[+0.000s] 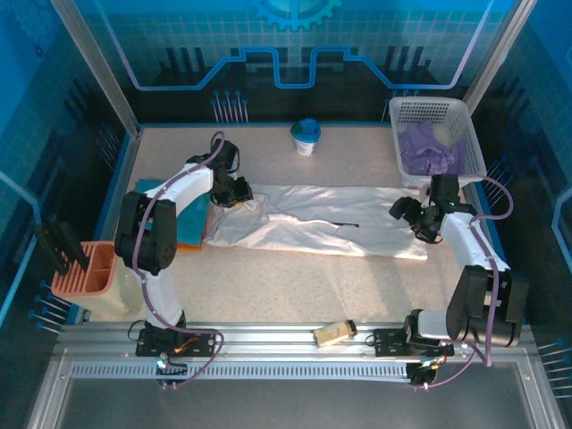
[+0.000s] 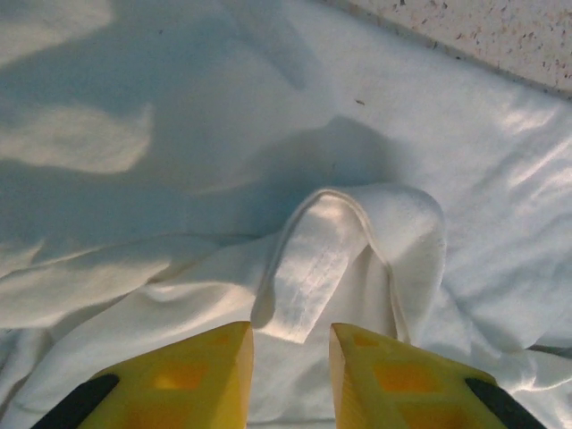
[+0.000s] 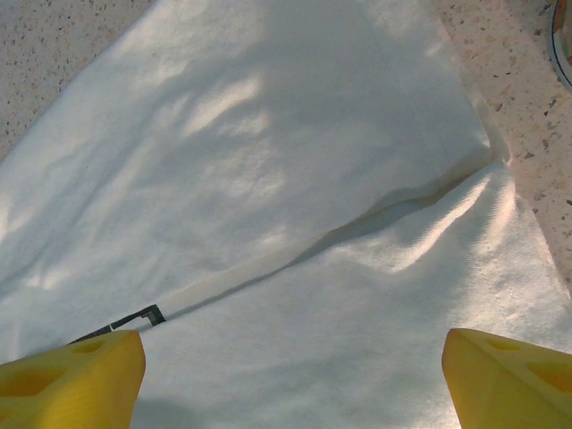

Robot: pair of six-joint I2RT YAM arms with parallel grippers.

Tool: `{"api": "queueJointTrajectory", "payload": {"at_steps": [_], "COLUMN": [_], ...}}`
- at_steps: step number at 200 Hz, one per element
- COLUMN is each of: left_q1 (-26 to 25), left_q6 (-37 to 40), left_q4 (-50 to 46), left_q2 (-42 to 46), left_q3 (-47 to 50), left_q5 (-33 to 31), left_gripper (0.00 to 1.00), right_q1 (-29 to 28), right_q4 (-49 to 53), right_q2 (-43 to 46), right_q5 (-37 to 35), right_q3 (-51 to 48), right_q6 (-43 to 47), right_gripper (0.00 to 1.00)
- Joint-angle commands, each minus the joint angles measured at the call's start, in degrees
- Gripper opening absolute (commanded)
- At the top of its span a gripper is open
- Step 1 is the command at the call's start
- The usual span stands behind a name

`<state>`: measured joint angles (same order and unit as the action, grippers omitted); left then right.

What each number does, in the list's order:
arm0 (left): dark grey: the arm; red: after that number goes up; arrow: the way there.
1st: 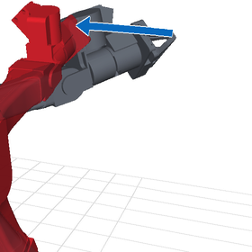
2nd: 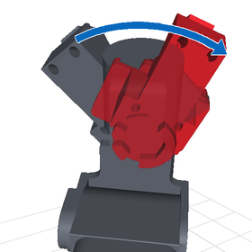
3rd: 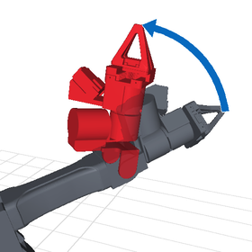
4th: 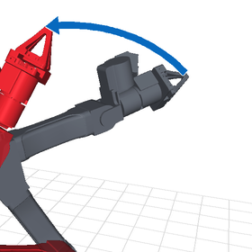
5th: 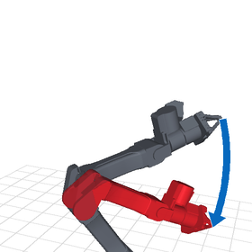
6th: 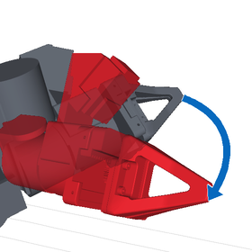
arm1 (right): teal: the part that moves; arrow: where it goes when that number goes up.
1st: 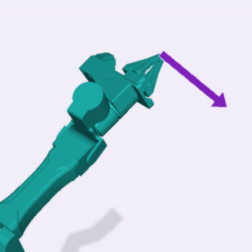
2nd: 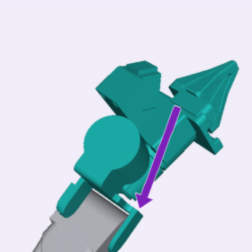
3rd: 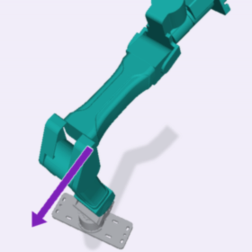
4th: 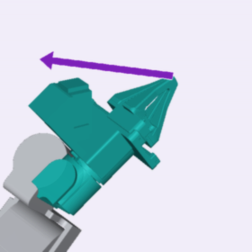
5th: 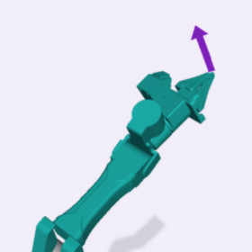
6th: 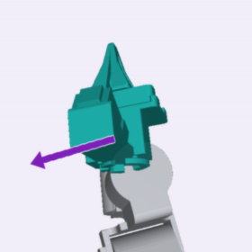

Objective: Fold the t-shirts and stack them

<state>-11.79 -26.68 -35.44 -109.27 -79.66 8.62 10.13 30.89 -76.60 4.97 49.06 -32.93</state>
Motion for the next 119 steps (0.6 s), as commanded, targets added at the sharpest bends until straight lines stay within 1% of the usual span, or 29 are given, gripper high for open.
{"api": "queueJointTrajectory", "payload": {"at_steps": [1,67,99,119], "left_q1": [-0.1,-0.1,-0.1,0.0], "left_q6": [-1.8,-2.0,-1.6,-1.6], "left_q4": [1.5,0.6,-0.4,-0.1], "left_q2": [-1.5,-2.5,-1.4,-1.1], "left_q3": [0.8,0.2,0.7,1.1], "left_q5": [2.1,1.4,-0.7,-0.5], "left_gripper": [0.28,0.25,0.27,0.28], "right_q1": [-0.5,-0.5,-0.5,-0.5], "right_q4": [1.4,1.1,1.1,0.9], "right_q2": [0.2,-1.1,-1.0,-1.2], "right_q5": [0.2,0.7,0.6,0.8], "right_q3": [0.0,0.7,0.9,0.8], "right_q6": [0.4,0.0,0.0,-0.2], "right_gripper": [0.87,0.86,0.86,0.86]}}
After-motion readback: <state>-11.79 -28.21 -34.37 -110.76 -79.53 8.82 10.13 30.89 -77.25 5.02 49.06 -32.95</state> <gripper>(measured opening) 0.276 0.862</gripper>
